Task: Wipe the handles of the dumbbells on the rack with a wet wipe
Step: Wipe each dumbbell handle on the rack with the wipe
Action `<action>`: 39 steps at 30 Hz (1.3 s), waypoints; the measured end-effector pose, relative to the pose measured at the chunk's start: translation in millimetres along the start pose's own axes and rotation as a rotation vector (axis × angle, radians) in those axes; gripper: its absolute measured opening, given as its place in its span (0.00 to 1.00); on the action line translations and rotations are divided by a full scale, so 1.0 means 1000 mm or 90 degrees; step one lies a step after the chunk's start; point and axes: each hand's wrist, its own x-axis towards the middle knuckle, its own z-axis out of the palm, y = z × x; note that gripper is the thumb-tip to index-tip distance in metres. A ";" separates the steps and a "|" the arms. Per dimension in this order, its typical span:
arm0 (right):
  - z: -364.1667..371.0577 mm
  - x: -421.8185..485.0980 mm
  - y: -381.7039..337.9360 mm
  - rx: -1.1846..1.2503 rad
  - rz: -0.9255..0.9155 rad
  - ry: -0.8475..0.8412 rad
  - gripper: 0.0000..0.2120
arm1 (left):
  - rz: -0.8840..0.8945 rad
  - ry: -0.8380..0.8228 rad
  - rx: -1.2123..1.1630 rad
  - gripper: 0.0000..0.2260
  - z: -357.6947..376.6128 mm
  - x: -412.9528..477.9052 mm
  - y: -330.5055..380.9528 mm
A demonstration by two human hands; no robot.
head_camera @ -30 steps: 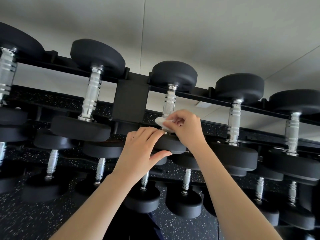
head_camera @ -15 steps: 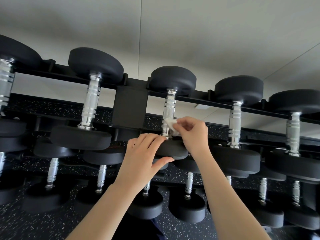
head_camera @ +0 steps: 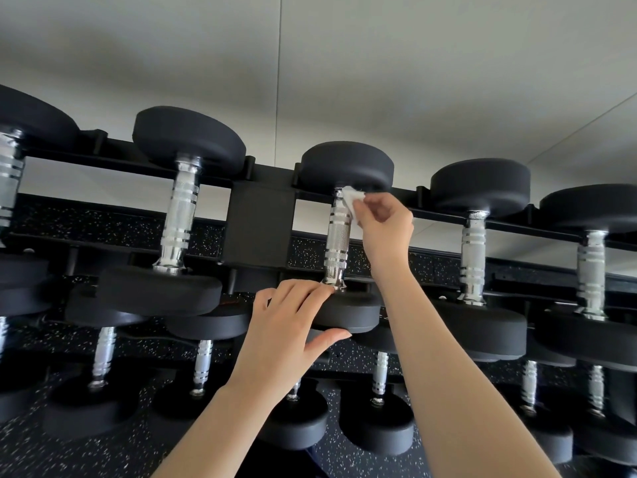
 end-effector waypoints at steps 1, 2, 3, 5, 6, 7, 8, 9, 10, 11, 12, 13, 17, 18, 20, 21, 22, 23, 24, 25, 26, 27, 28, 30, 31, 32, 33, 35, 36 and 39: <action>-0.001 -0.001 0.003 0.010 0.010 -0.011 0.03 | 0.002 0.001 0.000 0.24 0.000 0.000 0.000; -0.003 -0.002 0.006 0.020 0.021 -0.024 0.04 | 0.004 0.002 0.000 0.24 0.000 0.000 0.000; -0.004 -0.003 0.009 0.032 0.034 -0.037 0.04 | 0.006 0.002 0.001 0.24 0.000 0.000 0.000; -0.007 -0.003 0.012 0.063 0.058 -0.060 0.03 | 0.009 0.002 0.003 0.24 0.000 0.000 0.000; -0.007 -0.003 0.012 0.090 0.074 -0.070 0.02 | 0.010 0.003 0.003 0.24 0.000 0.000 0.000; -0.008 -0.002 0.011 0.127 0.092 -0.081 0.02 | 0.012 0.004 0.003 0.24 0.001 0.001 0.000; -0.007 -0.001 0.010 0.166 0.111 -0.090 0.03 | 0.014 0.006 0.004 0.24 0.001 0.001 -0.001; -0.007 0.001 0.009 0.204 0.126 -0.099 0.04 | 0.015 0.008 0.004 0.23 0.001 0.001 -0.001; -0.005 0.003 0.009 0.240 0.138 -0.106 0.05 | 0.017 0.010 0.005 0.23 0.001 0.001 -0.001; -0.004 0.005 0.008 0.275 0.152 -0.115 0.06 | 0.019 0.012 0.007 0.23 0.001 0.001 -0.001; -0.003 0.008 0.009 0.308 0.169 -0.126 0.07 | 0.020 0.015 0.007 0.23 0.001 0.000 -0.001; -0.002 0.010 0.010 0.342 0.189 -0.140 0.08 | 0.020 0.016 0.007 0.23 0.001 0.000 -0.001; 0.000 0.016 0.017 0.469 0.274 -0.214 0.09 | 0.018 0.022 0.002 0.22 0.002 0.000 -0.001; 0.001 0.017 0.020 0.493 0.290 -0.233 0.09 | 0.017 0.022 0.001 0.22 0.002 0.000 -0.001; 0.002 0.017 0.023 0.520 0.306 -0.263 0.09 | 0.019 0.022 0.001 0.22 0.002 0.000 -0.001; 0.002 0.017 0.025 0.522 0.305 -0.275 0.09 | 0.020 0.021 0.003 0.22 0.002 -0.001 -0.001; 0.002 0.016 0.026 0.522 0.302 -0.286 0.09 | 0.020 0.019 0.003 0.22 0.001 -0.001 -0.001; 0.001 0.015 0.026 0.521 0.298 -0.296 0.09 | 0.019 0.017 0.002 0.22 0.001 -0.001 -0.001; 0.001 0.014 0.027 0.522 0.295 -0.305 0.08 | 0.018 0.015 0.001 0.23 0.001 -0.001 -0.001; 0.000 0.014 0.029 0.523 0.290 -0.312 0.08 | 0.017 0.013 0.000 0.23 0.001 0.000 -0.001; 0.000 0.014 0.030 0.523 0.285 -0.317 0.07 | 0.017 0.010 0.000 0.23 0.001 0.000 -0.002; -0.001 0.014 0.032 0.521 0.281 -0.318 0.07 | 0.017 0.008 -0.001 0.24 0.001 0.000 -0.002; -0.001 0.014 0.033 0.521 0.279 -0.318 0.06 | 0.016 0.007 -0.002 0.24 0.001 0.000 -0.002; -0.002 0.013 0.035 0.522 0.276 -0.318 0.06 | 0.017 0.009 -0.005 0.23 0.000 0.000 -0.002; -0.002 0.013 0.036 0.521 0.273 -0.318 0.06 | 0.019 0.010 -0.006 0.23 0.001 0.000 -0.002; -0.002 0.012 0.036 0.519 0.268 -0.318 0.07 | 0.020 0.010 -0.006 0.23 0.001 0.000 -0.002; -0.003 0.012 0.037 0.515 0.266 -0.316 0.07 | 0.021 0.011 -0.006 0.23 0.001 0.000 -0.002; -0.003 0.010 0.039 0.509 0.266 -0.314 0.08 | 0.023 0.013 -0.006 0.22 0.001 0.000 -0.002; -0.003 0.009 0.039 0.507 0.268 -0.314 0.08 | 0.024 0.013 -0.006 0.22 0.001 0.000 -0.003; -0.006 0.007 0.041 0.499 0.267 -0.324 0.10 | 0.026 0.011 -0.005 0.22 0.001 0.000 -0.003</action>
